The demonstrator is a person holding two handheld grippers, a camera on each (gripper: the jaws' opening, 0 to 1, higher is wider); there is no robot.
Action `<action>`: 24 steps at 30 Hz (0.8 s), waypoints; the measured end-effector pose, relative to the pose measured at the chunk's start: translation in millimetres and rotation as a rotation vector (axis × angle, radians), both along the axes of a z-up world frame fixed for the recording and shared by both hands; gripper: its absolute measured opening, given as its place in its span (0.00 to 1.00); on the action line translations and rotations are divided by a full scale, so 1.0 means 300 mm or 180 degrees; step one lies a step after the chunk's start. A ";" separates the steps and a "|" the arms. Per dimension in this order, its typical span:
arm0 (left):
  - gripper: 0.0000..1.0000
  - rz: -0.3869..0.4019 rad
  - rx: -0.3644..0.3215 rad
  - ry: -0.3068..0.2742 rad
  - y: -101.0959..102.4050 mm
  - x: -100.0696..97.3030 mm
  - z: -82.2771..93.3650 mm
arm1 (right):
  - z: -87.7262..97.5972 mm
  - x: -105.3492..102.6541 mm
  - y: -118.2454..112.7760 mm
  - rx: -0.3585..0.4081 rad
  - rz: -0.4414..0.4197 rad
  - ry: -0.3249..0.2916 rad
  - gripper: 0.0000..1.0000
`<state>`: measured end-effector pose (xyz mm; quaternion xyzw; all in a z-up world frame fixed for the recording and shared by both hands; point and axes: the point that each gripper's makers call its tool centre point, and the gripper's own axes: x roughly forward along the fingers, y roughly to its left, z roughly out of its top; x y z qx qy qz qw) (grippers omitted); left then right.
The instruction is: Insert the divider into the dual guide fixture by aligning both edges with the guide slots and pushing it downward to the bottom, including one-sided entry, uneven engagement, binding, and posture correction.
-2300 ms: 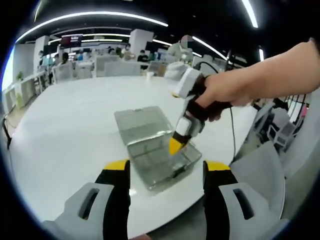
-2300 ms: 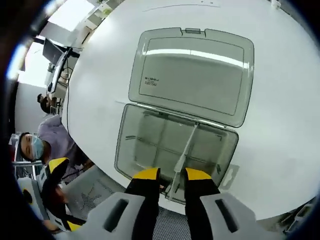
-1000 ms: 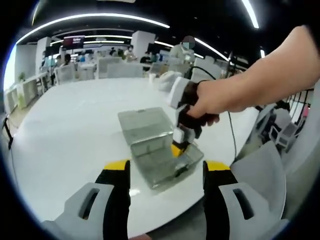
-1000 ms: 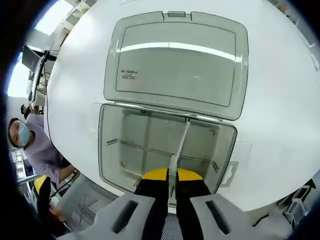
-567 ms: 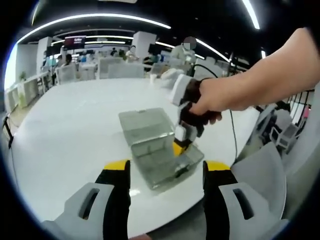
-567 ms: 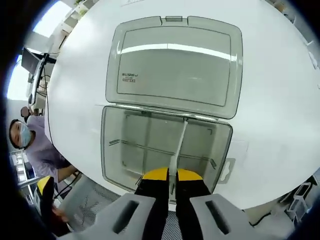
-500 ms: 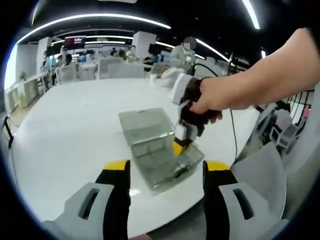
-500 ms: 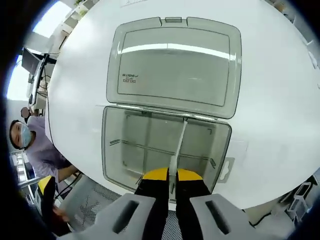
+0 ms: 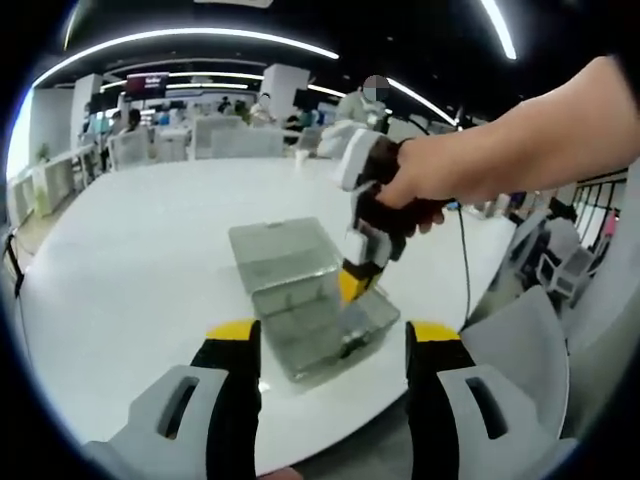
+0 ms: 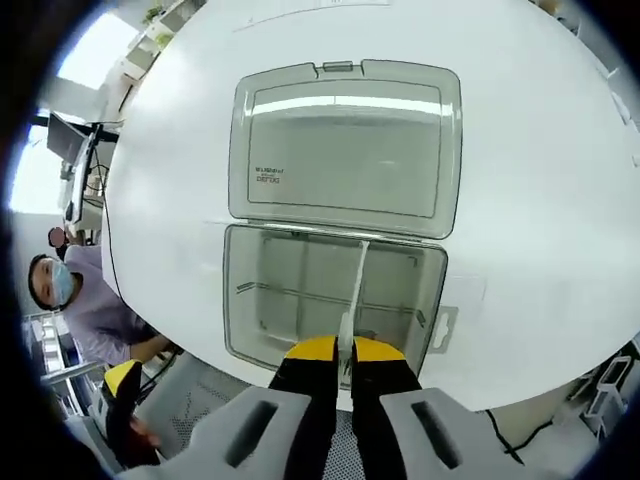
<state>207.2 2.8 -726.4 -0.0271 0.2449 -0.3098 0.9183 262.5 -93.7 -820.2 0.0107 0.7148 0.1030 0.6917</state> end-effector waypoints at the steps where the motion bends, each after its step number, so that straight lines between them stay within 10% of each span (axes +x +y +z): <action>1: 0.56 -0.0001 0.0002 0.0000 0.000 -0.001 0.000 | 0.004 -0.005 0.004 0.0033 -0.0022 -0.0003 0.00; 24: 0.56 0.0007 0.0003 -0.0008 0.000 -0.007 0.004 | -0.012 0.001 0.002 0.0015 0.0009 0.0083 0.00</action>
